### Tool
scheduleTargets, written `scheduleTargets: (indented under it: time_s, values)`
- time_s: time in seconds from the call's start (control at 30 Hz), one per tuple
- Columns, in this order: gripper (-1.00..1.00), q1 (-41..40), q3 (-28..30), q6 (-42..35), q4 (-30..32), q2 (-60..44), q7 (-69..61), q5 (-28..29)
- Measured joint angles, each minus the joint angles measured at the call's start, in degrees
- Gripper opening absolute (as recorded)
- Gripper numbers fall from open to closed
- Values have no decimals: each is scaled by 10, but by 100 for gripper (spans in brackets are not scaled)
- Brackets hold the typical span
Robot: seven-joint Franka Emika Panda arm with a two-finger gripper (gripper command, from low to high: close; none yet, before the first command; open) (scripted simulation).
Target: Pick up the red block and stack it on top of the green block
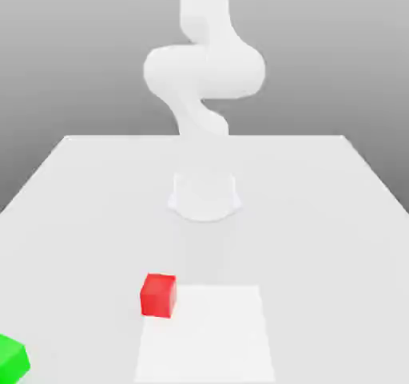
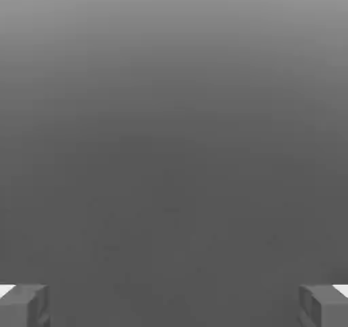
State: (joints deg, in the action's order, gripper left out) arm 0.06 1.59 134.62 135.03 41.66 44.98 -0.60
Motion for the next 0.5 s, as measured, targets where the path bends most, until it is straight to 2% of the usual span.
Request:
scheduleTargets:
  time_s: [0.3, 0.5]
  values:
    - [0, -3, 49, 120, 132, -181, -30, -18]
    - [0, -16, 69, 207, 226, -314, -36, -10]
